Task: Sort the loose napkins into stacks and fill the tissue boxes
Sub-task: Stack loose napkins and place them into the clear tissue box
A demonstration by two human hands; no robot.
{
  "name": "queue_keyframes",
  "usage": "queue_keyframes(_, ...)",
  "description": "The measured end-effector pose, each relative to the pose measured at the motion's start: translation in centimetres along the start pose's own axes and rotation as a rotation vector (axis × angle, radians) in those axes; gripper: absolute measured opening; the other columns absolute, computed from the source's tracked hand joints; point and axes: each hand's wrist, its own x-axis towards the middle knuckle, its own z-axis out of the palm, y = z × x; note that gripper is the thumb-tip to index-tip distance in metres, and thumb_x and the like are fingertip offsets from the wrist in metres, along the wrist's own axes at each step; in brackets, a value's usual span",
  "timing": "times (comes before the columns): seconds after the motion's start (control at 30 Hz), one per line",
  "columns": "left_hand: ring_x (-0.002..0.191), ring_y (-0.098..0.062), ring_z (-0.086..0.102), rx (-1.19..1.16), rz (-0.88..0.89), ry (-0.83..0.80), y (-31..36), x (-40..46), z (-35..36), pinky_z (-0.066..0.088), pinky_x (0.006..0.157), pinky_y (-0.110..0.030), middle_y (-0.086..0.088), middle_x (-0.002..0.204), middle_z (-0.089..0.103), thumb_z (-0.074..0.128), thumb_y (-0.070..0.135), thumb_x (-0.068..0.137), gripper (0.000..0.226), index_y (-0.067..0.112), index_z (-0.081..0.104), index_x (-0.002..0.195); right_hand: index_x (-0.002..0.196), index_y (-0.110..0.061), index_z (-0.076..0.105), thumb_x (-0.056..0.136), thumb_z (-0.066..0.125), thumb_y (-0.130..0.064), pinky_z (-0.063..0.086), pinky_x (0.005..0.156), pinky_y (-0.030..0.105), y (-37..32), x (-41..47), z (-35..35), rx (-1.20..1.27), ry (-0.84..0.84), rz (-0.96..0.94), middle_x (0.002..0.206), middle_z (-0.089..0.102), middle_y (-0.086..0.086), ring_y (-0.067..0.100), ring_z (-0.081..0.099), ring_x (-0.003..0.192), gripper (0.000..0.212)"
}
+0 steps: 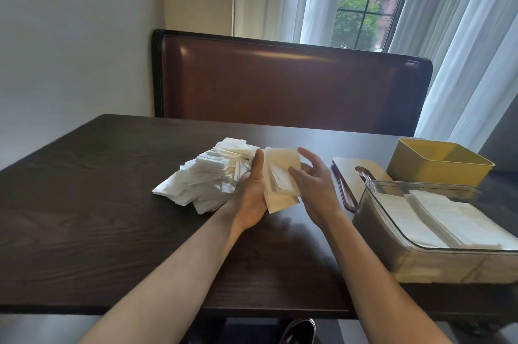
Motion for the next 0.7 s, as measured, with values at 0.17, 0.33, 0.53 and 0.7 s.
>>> queue_keyframes(0.17,0.105,-0.034,0.069,0.049,0.025,0.052,0.0,-0.1,0.4,0.059,0.087,-0.049,-0.021,0.121,0.069,0.042,0.031,0.108,0.035,0.008,0.064,0.123,0.137,-0.016,0.051,0.093,0.052,0.006,0.06,0.084,0.045,0.0,-0.2,0.1,-0.084,-0.17,-0.027,0.108,0.071,0.012,0.031,0.069,0.099,0.048)
queue_keyframes(0.33,0.105,-0.035,0.071,0.02,0.075,0.207,0.3,0.3,0.6,0.061,0.079,-0.045,-0.02,0.118,0.071,0.042,0.022,0.108,0.033,0.005,0.057,0.132,0.141,-0.018,0.045,0.095,0.061,-0.006,0.056,0.073,0.022,0.0,-0.1,0.0,-0.12,-0.056,-0.076,0.116,0.066,0.005,0.021,0.065,0.103,0.05)
queue_keyframes(0.53,0.089,-0.021,0.073,0.018,0.198,0.258,0.7,0.3,1.1,0.057,0.08,-0.04,-0.004,0.091,0.077,0.046,0.024,0.107,0.02,0.018,0.064,0.112,0.115,-0.007,0.067,0.092,0.069,-0.024,0.055,0.077,0.027,0.5,-0.3,0.3,-0.197,-0.221,-0.001,0.105,0.071,0.012,0.017,0.067,0.091,0.029)
queue_keyframes(0.7,0.097,-0.015,0.071,0.085,0.225,0.139,0.5,0.0,0.4,0.057,0.085,-0.028,-0.002,0.098,0.075,0.051,0.009,0.102,0.017,0.015,0.065,0.111,0.119,-0.003,0.062,0.086,0.071,-0.008,0.056,0.071,0.027,0.2,0.5,-1.1,0.134,0.015,0.066,0.109,0.067,0.014,0.027,0.066,0.099,0.035)
